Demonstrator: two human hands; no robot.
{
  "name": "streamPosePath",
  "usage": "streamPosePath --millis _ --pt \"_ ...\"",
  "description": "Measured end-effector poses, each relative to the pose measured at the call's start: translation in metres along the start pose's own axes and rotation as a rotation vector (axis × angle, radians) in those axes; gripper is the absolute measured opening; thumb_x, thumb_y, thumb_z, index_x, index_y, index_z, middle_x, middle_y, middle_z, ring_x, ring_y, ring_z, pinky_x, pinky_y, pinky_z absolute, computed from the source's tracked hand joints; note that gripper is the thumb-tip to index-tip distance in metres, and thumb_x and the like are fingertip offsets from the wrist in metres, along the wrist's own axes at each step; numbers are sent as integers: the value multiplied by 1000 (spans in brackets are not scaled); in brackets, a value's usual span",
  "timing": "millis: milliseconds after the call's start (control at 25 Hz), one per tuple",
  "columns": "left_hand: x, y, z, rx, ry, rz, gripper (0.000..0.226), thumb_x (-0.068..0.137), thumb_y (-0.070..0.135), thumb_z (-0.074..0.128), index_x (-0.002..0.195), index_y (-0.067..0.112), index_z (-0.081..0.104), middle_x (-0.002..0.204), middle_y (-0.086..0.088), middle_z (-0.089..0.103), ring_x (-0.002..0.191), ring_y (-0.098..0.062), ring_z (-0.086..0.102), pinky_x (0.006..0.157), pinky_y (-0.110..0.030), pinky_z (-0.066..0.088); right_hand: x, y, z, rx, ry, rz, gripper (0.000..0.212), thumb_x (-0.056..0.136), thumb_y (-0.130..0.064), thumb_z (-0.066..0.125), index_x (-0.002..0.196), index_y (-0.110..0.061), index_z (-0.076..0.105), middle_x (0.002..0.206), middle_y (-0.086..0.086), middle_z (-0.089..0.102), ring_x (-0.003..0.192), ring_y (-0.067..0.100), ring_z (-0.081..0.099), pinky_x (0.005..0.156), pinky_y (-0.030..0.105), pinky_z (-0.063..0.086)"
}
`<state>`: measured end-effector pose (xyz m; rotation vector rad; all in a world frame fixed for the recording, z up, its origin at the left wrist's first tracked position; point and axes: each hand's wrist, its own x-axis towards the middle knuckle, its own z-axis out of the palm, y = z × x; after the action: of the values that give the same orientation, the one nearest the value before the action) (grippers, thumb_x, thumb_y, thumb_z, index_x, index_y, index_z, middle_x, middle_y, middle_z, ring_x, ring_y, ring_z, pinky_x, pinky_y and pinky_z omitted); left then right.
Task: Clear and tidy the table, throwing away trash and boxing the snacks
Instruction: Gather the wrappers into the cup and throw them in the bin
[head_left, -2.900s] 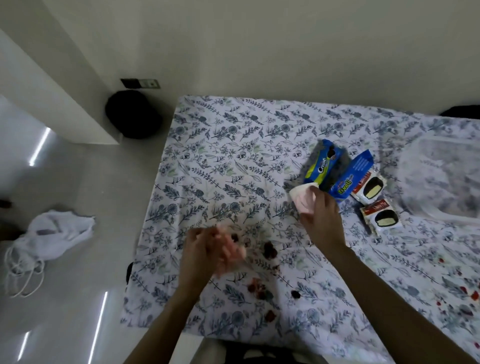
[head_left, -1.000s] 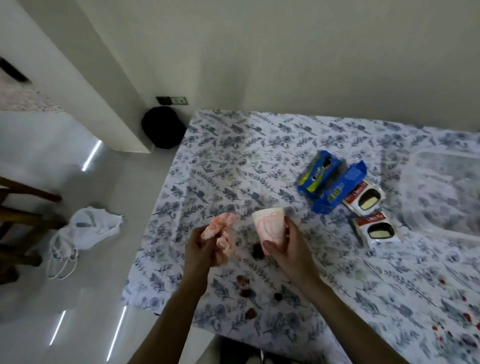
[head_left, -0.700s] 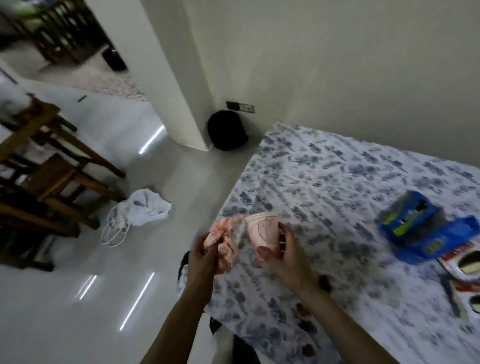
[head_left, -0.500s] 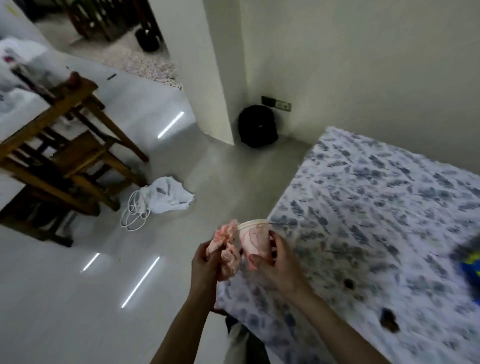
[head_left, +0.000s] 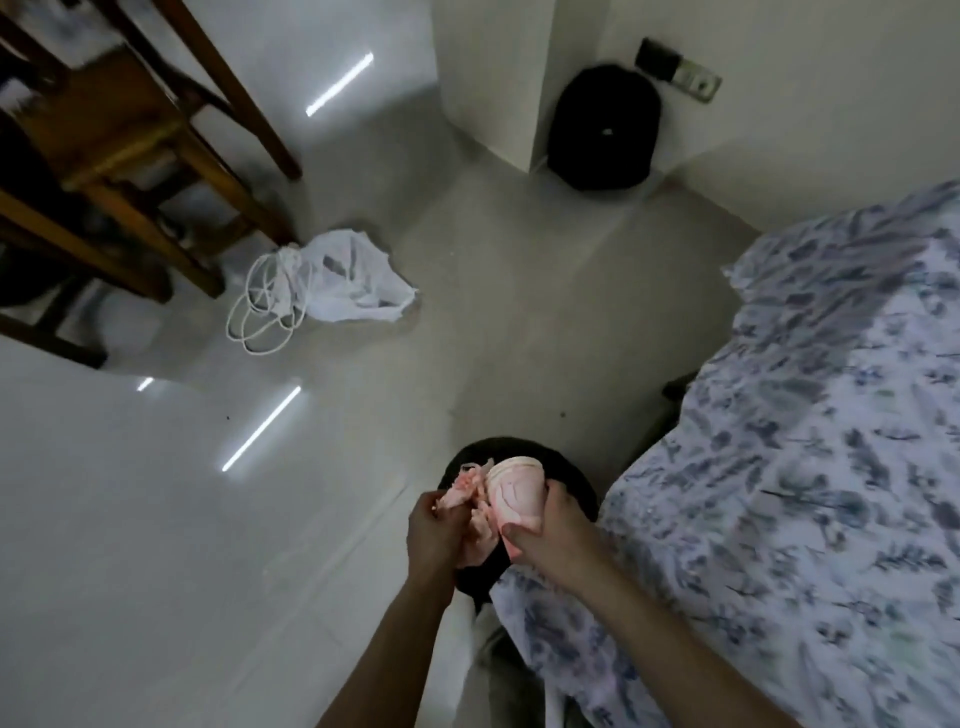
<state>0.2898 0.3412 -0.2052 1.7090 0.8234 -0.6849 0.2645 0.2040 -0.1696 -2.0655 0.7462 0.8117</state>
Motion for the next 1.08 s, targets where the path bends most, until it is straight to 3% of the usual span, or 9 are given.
streamPosePath --millis 160,280,440,600,800,920,1000,1080 --pt "67 -44 14 194 -114 30 33 76 32 60 104 16 66 103 -12 71 94 -25 66 85 -46 56 60 17 30 -132 -52 61 70 85 -41 59 138 -8 27 133 17 45 116 35 50 88 36 43" --pt "91 -63 18 481 -158 125 33 90 15 54 121 13 63 121 -10 66 111 -29 62 94 -39 50 74 35 33 -330 -119 -5 44 96 -29 46 133 -8 34 128 19 44 107 35 52 81 37 44" --pt "78 -52 14 582 -122 217 29 89 6 46 109 11 67 112 -11 70 102 -28 63 84 -32 49 57 38 9 -429 -123 -77 34 98 -24 43 127 -8 40 125 15 47 104 31 54 75 34 41" --pt "28 7 23 530 -132 380 24 88 6 50 100 15 69 100 0 69 91 -13 59 74 -21 41 13 25 -33 -240 37 -245 35 97 -26 46 128 -11 45 125 10 51 106 26 56 87 36 48" --pt "-79 79 74 461 -181 662 17 89 10 51 95 15 66 92 3 69 85 -13 62 74 -23 43 -84 49 -112 159 370 -423 24 96 -20 50 119 -17 56 116 -3 59 104 5 55 87 10 42" --pt "-150 88 121 474 -306 822 14 91 8 51 92 12 64 89 -4 68 81 -18 62 70 -25 45 -136 106 -138 374 535 -358 26 96 -21 52 121 -19 57 119 -4 59 109 0 56 95 19 47" --pt "-201 81 160 540 -438 935 14 92 7 52 88 16 62 83 -2 65 73 -8 60 64 -17 43 -170 158 -152 527 614 -248 29 96 -21 52 125 -18 54 125 -5 57 115 1 53 99 22 45" --pt "-246 66 200 620 -554 1025 16 91 7 54 86 20 61 79 4 62 71 0 58 63 -9 43 -202 212 -167 600 706 -184 31 97 -24 50 126 -17 52 127 -3 55 117 5 53 98 16 43"
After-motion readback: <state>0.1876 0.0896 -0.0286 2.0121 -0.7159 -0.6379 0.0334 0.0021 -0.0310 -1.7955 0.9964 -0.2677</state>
